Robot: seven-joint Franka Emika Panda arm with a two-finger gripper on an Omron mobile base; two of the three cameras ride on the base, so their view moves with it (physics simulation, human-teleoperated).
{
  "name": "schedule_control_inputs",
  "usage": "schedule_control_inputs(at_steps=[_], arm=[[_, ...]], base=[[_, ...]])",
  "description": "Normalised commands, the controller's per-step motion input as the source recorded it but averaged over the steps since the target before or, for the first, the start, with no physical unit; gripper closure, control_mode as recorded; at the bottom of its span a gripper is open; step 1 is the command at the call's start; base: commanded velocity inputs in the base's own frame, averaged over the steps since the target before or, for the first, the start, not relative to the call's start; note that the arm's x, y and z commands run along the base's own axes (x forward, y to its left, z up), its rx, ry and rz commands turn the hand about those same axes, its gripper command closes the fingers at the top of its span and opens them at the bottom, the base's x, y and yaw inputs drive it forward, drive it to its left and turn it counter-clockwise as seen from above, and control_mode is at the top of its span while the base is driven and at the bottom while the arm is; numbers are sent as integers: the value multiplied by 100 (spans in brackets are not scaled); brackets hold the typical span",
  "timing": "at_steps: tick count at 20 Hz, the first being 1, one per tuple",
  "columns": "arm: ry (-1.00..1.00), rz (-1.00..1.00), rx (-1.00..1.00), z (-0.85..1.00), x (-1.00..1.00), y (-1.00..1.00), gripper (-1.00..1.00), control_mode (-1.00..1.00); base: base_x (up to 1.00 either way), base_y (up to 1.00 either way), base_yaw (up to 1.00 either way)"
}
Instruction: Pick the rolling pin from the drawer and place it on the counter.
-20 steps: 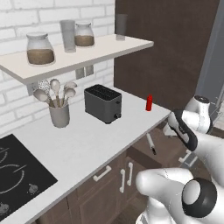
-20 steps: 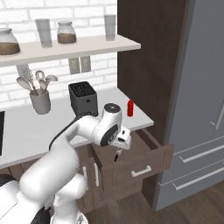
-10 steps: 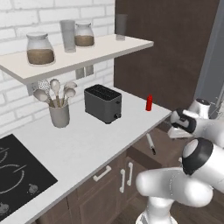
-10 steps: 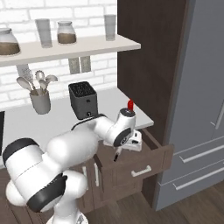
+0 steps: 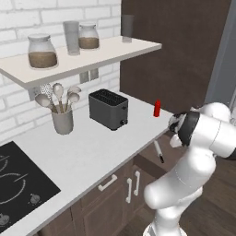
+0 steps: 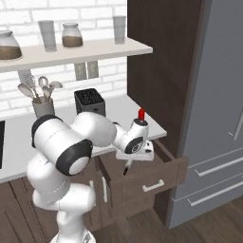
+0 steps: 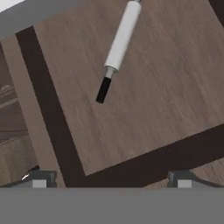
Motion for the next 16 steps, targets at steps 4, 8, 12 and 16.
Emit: schedule_control_inputs(at_steps=[4, 8, 12, 16], arm=[[11, 19, 1, -49, 20, -44, -100, -100], [17, 19, 4, -71, 0, -76, -100, -100], [27, 20, 2, -75, -11, -85, -100, -100], [7, 8, 13, -6, -91, -100, -100, -100]], base=[[0, 0, 0], [0, 0, 0], [0, 0, 0], [0, 0, 0]])
